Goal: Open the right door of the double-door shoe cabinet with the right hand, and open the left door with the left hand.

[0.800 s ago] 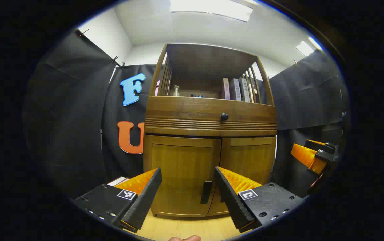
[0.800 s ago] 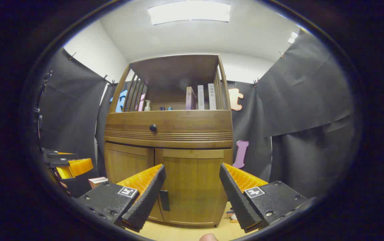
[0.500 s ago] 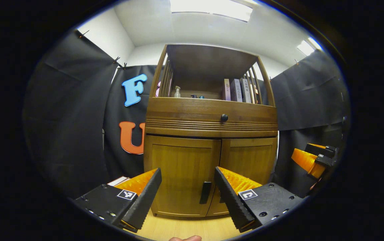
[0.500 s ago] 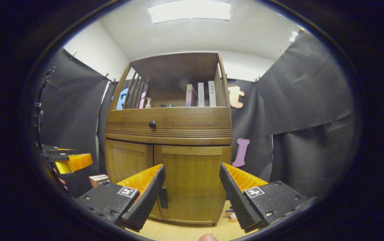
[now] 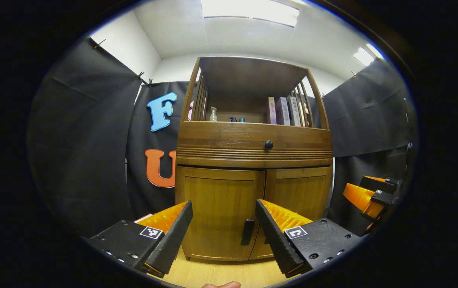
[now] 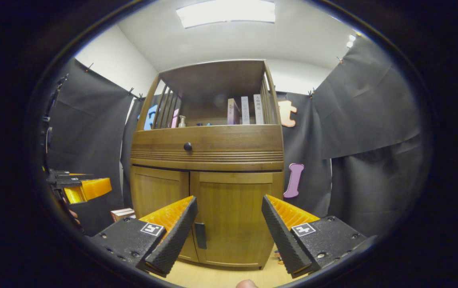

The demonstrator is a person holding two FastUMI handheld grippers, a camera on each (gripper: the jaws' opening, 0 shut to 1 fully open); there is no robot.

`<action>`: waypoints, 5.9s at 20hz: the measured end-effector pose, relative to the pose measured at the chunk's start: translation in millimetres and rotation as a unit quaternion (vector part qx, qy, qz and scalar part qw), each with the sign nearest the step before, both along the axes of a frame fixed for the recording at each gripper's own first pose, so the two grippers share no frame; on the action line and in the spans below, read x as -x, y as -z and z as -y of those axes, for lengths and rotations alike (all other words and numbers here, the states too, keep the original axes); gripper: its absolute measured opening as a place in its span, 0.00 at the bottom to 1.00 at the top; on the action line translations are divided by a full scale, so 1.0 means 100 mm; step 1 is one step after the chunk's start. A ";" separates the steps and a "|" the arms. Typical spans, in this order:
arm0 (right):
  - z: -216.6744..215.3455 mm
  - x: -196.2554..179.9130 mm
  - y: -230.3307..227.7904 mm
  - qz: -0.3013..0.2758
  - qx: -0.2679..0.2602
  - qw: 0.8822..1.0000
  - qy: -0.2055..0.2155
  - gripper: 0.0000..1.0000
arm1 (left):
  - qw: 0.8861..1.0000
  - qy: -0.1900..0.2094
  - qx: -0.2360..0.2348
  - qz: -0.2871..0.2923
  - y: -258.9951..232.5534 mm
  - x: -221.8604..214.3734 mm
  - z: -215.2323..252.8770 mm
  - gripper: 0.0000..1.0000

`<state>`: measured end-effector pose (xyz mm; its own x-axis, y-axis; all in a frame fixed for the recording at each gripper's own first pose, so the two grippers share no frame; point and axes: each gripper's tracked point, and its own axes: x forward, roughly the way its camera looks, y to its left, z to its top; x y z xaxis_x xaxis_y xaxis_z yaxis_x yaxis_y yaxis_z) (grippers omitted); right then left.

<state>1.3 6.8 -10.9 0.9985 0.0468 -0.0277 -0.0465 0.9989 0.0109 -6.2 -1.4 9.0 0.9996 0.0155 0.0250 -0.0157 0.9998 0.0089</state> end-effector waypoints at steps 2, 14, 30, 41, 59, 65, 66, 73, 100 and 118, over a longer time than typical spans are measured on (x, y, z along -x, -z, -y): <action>-0.03 -0.04 0.07 -0.010 -0.005 1.000 0.002 1.00 | 1.000 -0.002 -0.003 0.001 -0.01 0.00 -0.04 0.95; -0.44 -0.44 0.79 -0.078 -0.023 0.997 -0.006 1.00 | 1.000 -0.024 -0.010 0.009 0.01 0.11 -0.32 0.95; -0.83 -1.41 2.16 -0.188 -0.035 0.982 -0.011 0.83 | 0.998 -0.052 -0.016 -0.015 0.17 0.05 -0.58 0.95; -0.92 -1.64 2.45 -0.212 -0.047 0.976 -0.010 0.52 | 0.998 -0.054 -0.018 -0.025 0.26 -0.05 -0.61 0.94; -0.90 -1.43 2.41 -0.203 -0.051 0.978 -0.015 0.29 | 0.998 -0.038 -0.014 -0.050 0.36 0.05 -0.48 0.95; -0.85 -1.22 2.38 -0.200 -0.047 0.978 -0.023 0.29 | 0.998 -0.023 -0.017 -0.054 0.36 0.11 -0.33 0.95; -0.84 -1.17 2.37 -0.199 -0.046 0.979 -0.025 0.29 | 0.998 -0.021 -0.017 -0.054 0.36 0.11 -0.30 0.95; -0.72 -0.82 2.30 -0.195 -0.045 0.979 -0.038 0.29 | 0.998 -0.008 -0.014 -0.063 0.42 0.15 -0.10 0.95; 0.12 0.21 2.12 -0.194 -0.041 0.980 0.002 0.25 | 0.995 0.064 -0.006 -0.074 0.55 0.10 0.67 0.95; 1.05 0.59 2.06 -0.200 -0.025 0.973 0.111 0.06 | 0.988 0.124 -0.003 -0.095 0.73 0.04 1.24 0.95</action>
